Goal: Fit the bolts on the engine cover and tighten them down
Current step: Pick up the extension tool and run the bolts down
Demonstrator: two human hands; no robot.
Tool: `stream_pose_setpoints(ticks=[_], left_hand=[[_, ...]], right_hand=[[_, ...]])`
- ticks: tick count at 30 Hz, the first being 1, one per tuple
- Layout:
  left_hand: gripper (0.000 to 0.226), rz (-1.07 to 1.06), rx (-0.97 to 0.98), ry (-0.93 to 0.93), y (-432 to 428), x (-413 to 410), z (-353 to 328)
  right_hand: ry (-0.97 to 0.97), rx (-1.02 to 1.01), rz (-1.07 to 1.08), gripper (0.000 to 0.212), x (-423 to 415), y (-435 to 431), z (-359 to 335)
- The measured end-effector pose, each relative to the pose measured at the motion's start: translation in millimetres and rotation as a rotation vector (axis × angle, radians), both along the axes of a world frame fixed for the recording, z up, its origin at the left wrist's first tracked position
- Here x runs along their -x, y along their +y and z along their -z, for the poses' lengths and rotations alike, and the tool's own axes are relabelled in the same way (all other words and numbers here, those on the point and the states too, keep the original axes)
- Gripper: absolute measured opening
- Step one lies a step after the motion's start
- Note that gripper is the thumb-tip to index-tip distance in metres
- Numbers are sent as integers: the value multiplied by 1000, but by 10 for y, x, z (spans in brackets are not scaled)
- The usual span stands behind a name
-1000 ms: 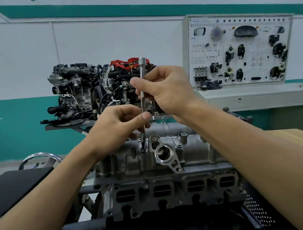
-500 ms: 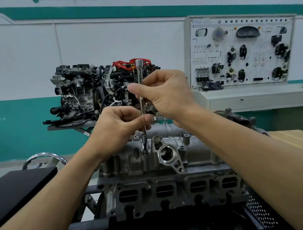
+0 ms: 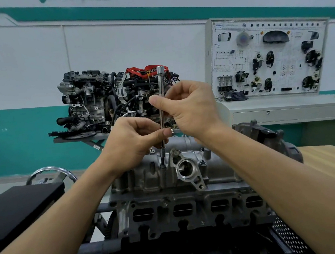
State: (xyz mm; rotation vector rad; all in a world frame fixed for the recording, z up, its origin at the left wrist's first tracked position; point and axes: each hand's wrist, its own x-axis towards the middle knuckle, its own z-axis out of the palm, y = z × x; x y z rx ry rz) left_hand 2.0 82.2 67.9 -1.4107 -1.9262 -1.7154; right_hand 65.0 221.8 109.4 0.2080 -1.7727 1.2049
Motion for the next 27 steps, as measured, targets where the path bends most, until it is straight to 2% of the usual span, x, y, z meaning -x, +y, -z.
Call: stream_pose_setpoints(ticks=[3, 6, 9, 18, 22, 27], left_hand=[[26, 22, 63, 14, 0, 5, 17], [27, 31, 97, 22, -4, 26, 16], [22, 69, 110, -10, -21, 47, -1], [25, 187, 149, -13, -76, 119, -19], [26, 150, 96, -30, -61, 105, -7], [14, 103, -92, -65, -84, 29, -203]], right_hand=[[-26, -20, -9, 32, 14, 3, 5], [-85, -62, -146, 11, -29, 7, 16], [-137, -76, -248, 20, -80, 6, 55], [63, -195, 82, 31, -16, -141, 127], [40, -175, 57, 31, 26, -160, 102], [20, -161, -55, 28, 25, -257, -239]])
